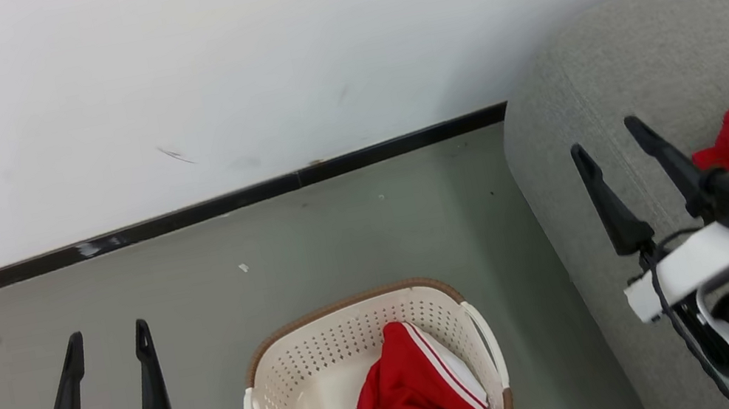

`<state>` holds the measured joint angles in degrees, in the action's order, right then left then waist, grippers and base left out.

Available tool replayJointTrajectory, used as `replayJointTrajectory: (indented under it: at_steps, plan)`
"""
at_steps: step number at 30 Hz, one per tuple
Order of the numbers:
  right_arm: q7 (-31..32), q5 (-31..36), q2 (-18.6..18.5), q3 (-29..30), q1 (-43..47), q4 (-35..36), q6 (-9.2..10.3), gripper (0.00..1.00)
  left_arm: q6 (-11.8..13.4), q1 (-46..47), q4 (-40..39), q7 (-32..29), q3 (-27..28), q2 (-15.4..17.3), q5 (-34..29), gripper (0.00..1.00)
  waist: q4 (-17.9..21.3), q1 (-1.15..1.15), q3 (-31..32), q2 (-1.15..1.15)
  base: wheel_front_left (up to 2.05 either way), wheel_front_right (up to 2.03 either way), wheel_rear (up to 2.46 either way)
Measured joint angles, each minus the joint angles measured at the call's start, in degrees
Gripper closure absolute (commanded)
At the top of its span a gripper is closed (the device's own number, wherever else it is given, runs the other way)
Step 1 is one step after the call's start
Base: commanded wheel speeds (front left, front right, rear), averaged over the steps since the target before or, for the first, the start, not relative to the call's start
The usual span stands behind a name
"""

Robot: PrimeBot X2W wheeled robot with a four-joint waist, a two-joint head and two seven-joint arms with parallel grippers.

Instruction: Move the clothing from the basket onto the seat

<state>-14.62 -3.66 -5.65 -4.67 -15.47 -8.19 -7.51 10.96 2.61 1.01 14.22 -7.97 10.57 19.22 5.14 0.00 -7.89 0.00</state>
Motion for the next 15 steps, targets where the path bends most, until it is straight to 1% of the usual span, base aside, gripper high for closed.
replayJointTrajectory:
  at_steps: [8, 15]
  plan:
    - [0.00, 3.09, 0.86, 2.64, 7.07, 2.21, 0.00, 0.00, -0.01, -2.34, 0.70, 0.01, 0.09, -0.07, 0.00, 0.00, -2.69, 0.00, 2.99, 0.00, 0.00, 0.00, 0.00]
    - [0.00, 3.49, 2.60, 3.64, 12.83, 4.15, 0.00, 0.00, -0.40, -4.01, 1.24, 0.05, -0.21, -0.09, -0.09, 0.00, -4.42, 0.00, 5.51, 0.00, 0.00, 0.00, 0.00]
